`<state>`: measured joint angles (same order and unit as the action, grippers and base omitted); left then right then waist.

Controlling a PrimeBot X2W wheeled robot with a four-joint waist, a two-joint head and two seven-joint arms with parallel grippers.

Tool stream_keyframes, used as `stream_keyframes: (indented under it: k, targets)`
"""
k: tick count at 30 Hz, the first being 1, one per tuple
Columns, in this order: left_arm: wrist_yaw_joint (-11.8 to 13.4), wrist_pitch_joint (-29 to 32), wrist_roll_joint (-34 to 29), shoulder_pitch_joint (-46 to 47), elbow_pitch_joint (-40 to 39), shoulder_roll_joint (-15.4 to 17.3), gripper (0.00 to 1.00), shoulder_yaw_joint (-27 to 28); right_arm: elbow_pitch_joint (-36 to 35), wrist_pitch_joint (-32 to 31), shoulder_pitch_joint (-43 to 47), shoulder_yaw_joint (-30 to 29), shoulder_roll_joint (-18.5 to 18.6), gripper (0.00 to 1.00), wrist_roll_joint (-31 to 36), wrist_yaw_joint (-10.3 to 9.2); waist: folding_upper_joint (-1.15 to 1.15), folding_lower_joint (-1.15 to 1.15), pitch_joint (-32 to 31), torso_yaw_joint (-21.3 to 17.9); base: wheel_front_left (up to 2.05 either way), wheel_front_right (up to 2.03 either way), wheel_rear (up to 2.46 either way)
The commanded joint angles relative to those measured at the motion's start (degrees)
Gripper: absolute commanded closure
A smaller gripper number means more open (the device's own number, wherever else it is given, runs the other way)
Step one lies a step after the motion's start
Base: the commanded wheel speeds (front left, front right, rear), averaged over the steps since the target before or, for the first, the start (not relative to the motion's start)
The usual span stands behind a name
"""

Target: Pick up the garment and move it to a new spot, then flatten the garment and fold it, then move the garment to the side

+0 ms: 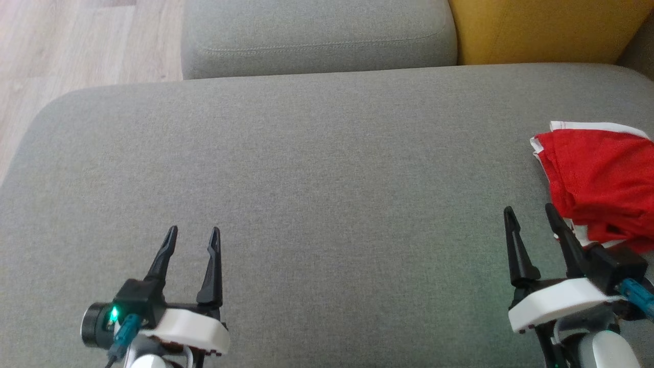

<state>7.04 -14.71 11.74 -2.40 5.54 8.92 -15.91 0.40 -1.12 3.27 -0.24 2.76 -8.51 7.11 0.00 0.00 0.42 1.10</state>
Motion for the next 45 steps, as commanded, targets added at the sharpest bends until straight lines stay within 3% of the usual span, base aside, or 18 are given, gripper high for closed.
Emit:
stream_keyframes:
  k: [1,45]
  targets:
    - [-0.18,-0.29,-0.27,1.88,-1.89,0.92,0.0,1.79,-2.27,-0.04,-1.47,1.06,0.12,0.0,-0.25,0.37,0.0,0.0,0.1,0.01,0.0,0.0,0.0]
    - [-0.94,-0.29,-1.67,3.05,-2.17,0.46,0.0,0.86,-2.52,-0.51,-1.7,1.05,0.12,0.0,-0.95,0.37,0.0,0.0,1.02,1.06,0.0,0.0,0.0]
